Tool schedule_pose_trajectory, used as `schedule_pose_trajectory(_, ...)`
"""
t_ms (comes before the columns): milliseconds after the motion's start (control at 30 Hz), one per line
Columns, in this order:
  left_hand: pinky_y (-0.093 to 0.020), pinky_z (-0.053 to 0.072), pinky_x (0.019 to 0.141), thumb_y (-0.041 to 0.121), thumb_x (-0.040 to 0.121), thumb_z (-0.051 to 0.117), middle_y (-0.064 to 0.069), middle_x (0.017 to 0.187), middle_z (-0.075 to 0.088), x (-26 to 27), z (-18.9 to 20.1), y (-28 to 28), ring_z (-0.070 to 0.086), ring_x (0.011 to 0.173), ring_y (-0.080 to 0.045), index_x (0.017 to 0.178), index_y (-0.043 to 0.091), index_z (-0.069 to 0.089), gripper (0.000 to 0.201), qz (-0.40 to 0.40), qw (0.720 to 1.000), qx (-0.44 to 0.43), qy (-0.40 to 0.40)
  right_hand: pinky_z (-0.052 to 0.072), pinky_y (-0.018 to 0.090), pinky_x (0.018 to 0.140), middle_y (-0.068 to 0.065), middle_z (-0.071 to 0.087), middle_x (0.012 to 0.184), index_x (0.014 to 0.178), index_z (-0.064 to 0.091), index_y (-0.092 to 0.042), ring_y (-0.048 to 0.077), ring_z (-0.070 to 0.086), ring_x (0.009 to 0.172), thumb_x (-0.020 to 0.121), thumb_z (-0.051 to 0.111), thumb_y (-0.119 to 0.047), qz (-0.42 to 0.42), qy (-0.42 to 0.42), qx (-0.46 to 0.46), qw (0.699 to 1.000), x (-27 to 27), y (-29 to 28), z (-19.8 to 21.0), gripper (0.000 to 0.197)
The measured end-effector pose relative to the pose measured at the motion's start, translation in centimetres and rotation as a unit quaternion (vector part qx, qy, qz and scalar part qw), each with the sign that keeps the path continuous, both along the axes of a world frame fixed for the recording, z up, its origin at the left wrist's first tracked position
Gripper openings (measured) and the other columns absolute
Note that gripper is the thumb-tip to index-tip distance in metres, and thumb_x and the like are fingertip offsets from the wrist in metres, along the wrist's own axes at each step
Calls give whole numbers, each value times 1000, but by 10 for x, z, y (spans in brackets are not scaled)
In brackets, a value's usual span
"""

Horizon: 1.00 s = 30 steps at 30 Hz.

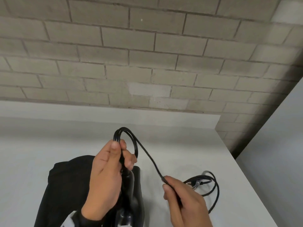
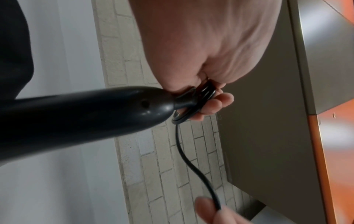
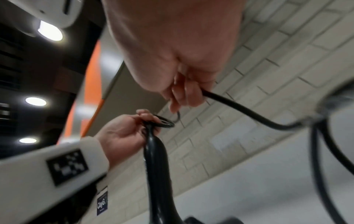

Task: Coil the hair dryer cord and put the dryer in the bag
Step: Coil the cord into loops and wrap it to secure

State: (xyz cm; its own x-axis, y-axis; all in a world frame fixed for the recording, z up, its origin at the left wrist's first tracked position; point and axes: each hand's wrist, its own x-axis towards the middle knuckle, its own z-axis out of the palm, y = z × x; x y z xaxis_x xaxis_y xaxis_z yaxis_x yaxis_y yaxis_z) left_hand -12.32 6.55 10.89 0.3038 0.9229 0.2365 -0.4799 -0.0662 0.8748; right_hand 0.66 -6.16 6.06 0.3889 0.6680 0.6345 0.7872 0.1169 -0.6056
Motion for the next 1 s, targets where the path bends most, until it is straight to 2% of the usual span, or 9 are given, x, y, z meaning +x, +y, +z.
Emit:
schedule_pose_trajectory(167, -36, 51, 71, 54, 88, 54, -5, 58, 57, 4, -3, 1, 59, 63, -24, 82, 21, 62, 35, -25, 997, 59, 32, 45, 18, 41, -16, 61, 63, 88, 72, -33, 4, 50, 45, 96, 40, -42, -68, -157, -54, 984, -10, -5, 29, 35)
schedule_pose_trajectory(233, -38, 52, 72, 50, 91, 51, -8, 61, 59, 5, -3, 0, 64, 67, -29, 84, 19, 61, 33, -25, 996, 74, 41, 42, 16, 35, -13, 60, 58, 83, 72, -32, 8, 50, 41, 100, 27, -44, -70, -192, -65, 977, -13, -6, 40, 50)
schedule_pose_trajectory(367, -45, 56, 80, 36, 97, 45, -14, 66, 67, 9, -1, -7, 72, 75, -33, 87, 12, 60, 30, -22, 989, 120, 80, 37, 17, 32, -11, 56, 51, 72, 68, -32, 8, 47, 36, 101, 19, -42, -64, -249, -89, 962, -18, -7, 56, 57)
schedule_pose_trajectory(467, -47, 53, 84, 44, 95, 45, -12, 74, 73, 9, 2, -13, 73, 82, -29, 85, 23, 62, 29, -34, 980, 160, 116, 36, 19, 31, -11, 53, 51, 68, 63, -32, 10, 44, 37, 101, 17, -41, -40, -272, -106, 956, -18, -9, 68, 57)
schedule_pose_trajectory(667, -36, 55, 79, 48, 90, 48, -3, 79, 76, 8, 3, -17, 72, 81, -20, 85, 31, 64, 24, -47, 965, 198, 167, 40, 21, 35, -12, 54, 54, 72, 61, -33, 8, 46, 41, 90, 46, -41, 7, -260, -113, 959, -15, -12, 90, 25)
schedule_pose_trajectory(733, -22, 53, 73, 46, 90, 51, 0, 77, 73, 7, 5, -17, 71, 77, -15, 84, 27, 65, 24, -56, 962, 208, 170, 43, 21, 39, -14, 59, 62, 83, 65, -34, 7, 47, 45, 92, 48, -41, 34, -223, -104, 969, -11, -11, 95, 21)
schedule_pose_trajectory(800, -17, 50, 69, 44, 92, 51, 1, 75, 69, 4, 6, -17, 67, 73, -13, 84, 24, 65, 26, -70, 953, 232, 184, 46, 21, 44, -15, 64, 72, 97, 68, -35, 6, 50, 51, 94, 49, -41, 63, -186, -98, 976, -4, -8, 98, 20)
schedule_pose_trajectory(900, -22, 50, 69, 46, 94, 48, 1, 76, 68, 2, 5, -18, 65, 73, -15, 85, 26, 66, 28, -90, 945, 250, 192, 46, 20, 50, -16, 63, 77, 100, 66, -36, 3, 52, 60, 97, 50, -41, 92, -145, -107, 979, 8, -4, 102, 18)
schedule_pose_trajectory(1000, -33, 53, 79, 49, 91, 49, -3, 81, 74, 2, 5, -15, 70, 82, -18, 83, 26, 66, 30, -76, 960, 211, 167, 40, 15, 48, -17, 58, 70, 96, 64, -37, -1, 42, 56, 95, 52, -39, 87, -164, -124, 975, 15, -6, 101, 12)
